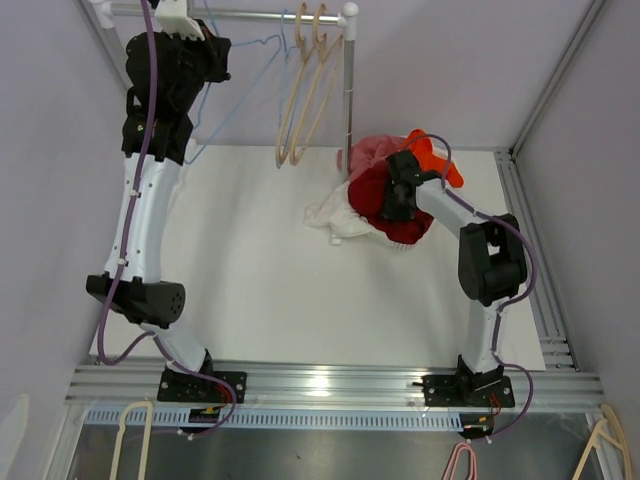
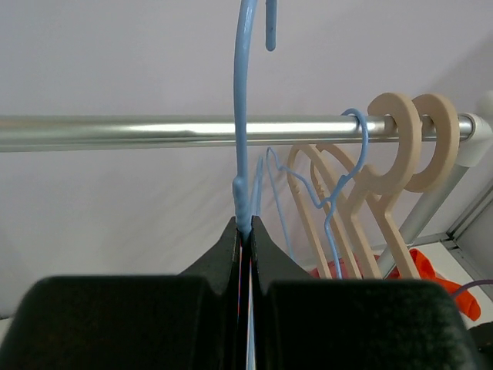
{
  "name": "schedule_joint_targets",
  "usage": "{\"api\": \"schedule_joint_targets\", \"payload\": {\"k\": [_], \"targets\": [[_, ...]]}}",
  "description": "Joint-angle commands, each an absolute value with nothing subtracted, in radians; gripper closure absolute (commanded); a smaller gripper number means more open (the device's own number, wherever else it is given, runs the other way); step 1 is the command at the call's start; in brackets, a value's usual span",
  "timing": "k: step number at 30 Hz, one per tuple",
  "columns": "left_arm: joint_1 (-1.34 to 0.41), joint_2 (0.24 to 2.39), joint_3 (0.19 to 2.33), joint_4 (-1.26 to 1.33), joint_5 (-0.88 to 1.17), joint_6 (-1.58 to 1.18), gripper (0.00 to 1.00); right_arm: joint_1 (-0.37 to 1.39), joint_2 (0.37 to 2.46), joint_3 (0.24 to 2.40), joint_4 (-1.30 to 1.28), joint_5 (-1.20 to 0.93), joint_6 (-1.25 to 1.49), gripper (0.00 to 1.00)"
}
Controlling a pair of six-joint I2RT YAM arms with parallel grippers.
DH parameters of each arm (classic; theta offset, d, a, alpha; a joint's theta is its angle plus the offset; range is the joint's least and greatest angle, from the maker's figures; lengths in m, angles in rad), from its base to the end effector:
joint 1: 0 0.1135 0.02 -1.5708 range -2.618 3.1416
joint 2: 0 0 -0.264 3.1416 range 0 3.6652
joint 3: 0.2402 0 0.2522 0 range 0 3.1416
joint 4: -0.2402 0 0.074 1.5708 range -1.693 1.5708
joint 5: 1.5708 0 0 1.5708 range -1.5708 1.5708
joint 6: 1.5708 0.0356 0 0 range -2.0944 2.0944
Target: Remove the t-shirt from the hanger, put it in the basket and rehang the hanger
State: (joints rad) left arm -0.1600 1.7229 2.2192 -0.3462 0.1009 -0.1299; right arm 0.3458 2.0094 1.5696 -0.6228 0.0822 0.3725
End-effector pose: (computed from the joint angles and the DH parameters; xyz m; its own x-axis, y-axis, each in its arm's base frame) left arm 0.3499 -0.0601 0.5602 0.1131 -0.1488 -0.9824 0.2738 0.9551 -0.1131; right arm 0.4080 0.1439 0.2069 -0.8748 0.0704 -0.4793 0.0195 0.9937 0.1103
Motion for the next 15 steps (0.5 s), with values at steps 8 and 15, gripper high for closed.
{"api": "schedule_joint_targets", "payload": {"k": [8,15], "targets": [[-0.181,1.804,2.341,-0.305,0.08,-0.097,0.99,0.35,1.773,1.677,-0.745,0.334,0.328,0.13],[-0.201,1.841,2.353,-0.296,0.06,-0.077,0.99,0.347,1.686,1.703,-0.769,0.377,0.318,0.11]]}}
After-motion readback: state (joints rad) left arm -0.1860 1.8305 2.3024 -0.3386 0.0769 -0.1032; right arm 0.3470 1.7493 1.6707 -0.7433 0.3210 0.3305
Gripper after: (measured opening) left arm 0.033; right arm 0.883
